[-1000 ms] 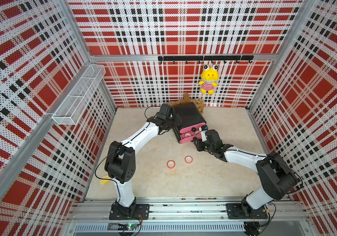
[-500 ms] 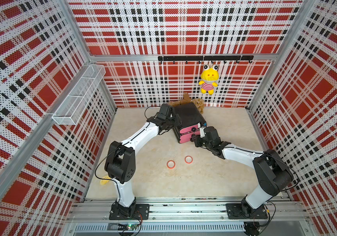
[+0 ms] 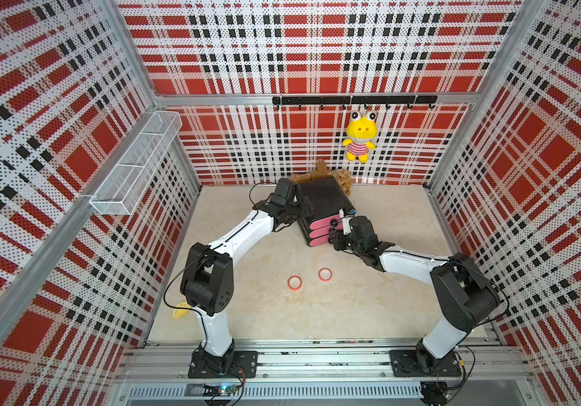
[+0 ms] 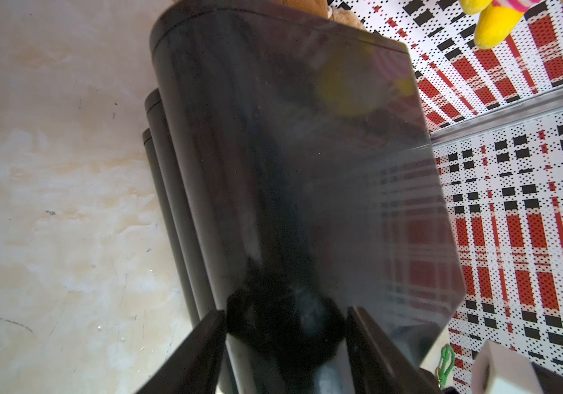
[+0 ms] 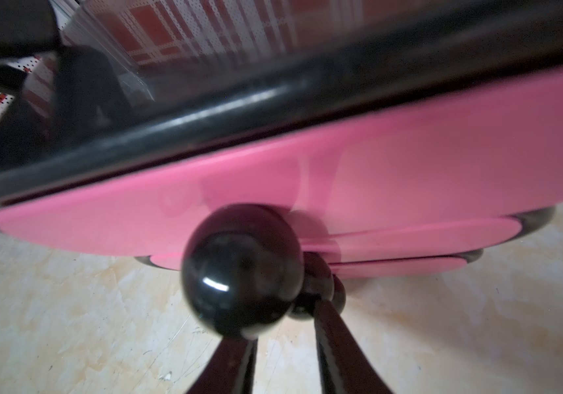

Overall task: Place the transparent tape into the drawer according to color
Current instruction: Close the drawer of the storage box, then open the drawer in the storage box.

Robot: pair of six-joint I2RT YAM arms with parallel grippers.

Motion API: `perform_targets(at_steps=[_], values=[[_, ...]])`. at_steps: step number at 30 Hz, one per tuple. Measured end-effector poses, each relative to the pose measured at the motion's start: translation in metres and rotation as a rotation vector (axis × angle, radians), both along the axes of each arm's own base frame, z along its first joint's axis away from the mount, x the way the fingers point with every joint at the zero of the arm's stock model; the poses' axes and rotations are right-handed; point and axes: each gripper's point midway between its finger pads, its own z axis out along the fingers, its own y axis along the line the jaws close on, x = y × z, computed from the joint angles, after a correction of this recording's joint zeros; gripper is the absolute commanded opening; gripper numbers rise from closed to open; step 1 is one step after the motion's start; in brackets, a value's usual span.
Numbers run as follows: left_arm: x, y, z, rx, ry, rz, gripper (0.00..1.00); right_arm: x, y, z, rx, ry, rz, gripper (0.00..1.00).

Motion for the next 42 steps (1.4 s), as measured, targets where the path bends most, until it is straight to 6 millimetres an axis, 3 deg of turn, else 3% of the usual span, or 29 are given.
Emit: perform_targets(at_steps=[3, 12, 20, 27, 42], values=[[0.000, 0.000, 0.000, -0.001, 0.000, -0.001, 0.63, -0.006, -0.005, -0.001, -0.001, -0.002, -0.008, 0.58], [0.000, 0.000, 0.000, 0.002, -0.002, -0.007, 0.63, -0.034, -0.030, 0.016, -0.034, -0.052, -0.017, 0.69], [0.000, 0.000, 0.000, 0.002, -0.002, -0.011, 0.63, -0.045, -0.034, -0.031, -0.094, 0.000, 0.015, 0.67], [0.000, 0.000, 0.000, 0.001, -0.002, -0.015, 0.63, -0.036, -0.029, -0.056, -0.099, 0.024, 0.012, 0.67], [0.000, 0.000, 0.000, -0.005, 0.000, -0.027, 0.63, 0.000, -0.021, -0.060, -0.055, -0.003, -0.091, 0.71]])
